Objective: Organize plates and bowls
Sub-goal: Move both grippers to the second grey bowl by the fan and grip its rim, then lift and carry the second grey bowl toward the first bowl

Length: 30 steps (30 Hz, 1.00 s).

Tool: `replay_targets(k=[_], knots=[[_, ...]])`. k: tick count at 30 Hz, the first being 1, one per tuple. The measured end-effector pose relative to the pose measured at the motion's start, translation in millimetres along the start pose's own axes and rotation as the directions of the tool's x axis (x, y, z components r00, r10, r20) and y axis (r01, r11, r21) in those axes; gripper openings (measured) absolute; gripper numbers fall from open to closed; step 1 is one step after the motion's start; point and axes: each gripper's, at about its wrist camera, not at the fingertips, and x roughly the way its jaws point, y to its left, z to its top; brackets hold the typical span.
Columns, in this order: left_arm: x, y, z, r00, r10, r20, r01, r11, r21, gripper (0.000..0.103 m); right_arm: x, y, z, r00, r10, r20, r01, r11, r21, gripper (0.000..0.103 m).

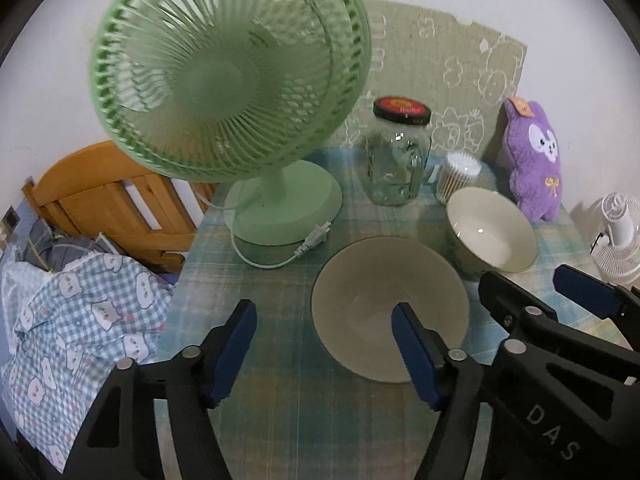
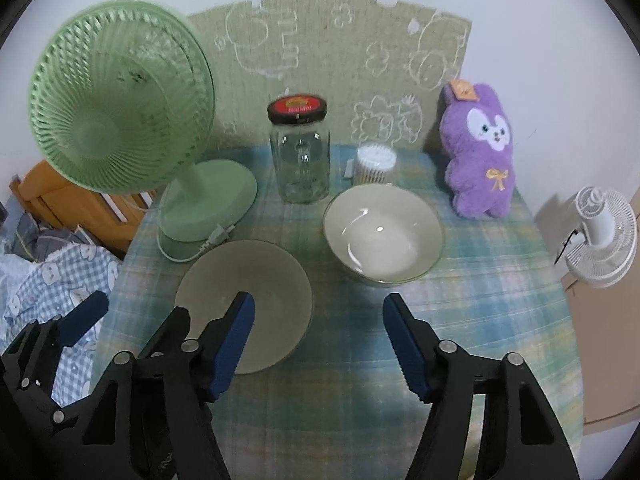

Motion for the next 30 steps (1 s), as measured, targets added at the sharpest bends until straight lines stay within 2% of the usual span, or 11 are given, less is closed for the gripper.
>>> replay_targets(k=[5,7,9,14,17,19,30], knots=[[27,-1,-1,1.0,-0.003,-0.028,0.004,1.0,0.009,0.058,33,4,3,0.999,-0.003,-0.04,0.004,1.0,0.009,0.054],[36,0,-1,0.999,-0.017,-0.036,0.018,1.0,0.007,0.051,42,6,3,0.999,-0.005,-0.048,0.005,1.0,0.01,0.053],[44,0,-1,0.999,-0.025,-0.044,0.026,1.0,0.01,0.048,51,7,4,0.998,-0.003,-0.06,0.004,1.0,0.012,0.05],[60,0,-1,0.997,-0.028,-0.075,0.029,1.0,0.007,0.042,71,11,6,0.996,0.003,-0.089,-0.002,1.0,0.014,0.038],[67,2,-2,0.994,-0.046,-0.1,0.045,0.999,-0.007,0.034,77,11,4,0.994,0.032,-0.102,-0.029,0.999,0.029,0.032],[69,2,-3,0.993,-0.044,-0.113,0.042,0.999,-0.016,0.029,77,14,4,0.995,0.008,-0.098,-0.007,1.0,0.008,0.028],[60,1,-5,0.99,-0.034,-0.135,0.031,0.999,-0.022,0.026,68,11,0,0.993,0.009,-0.117,-0.006,1.0,0.021,0.028]])
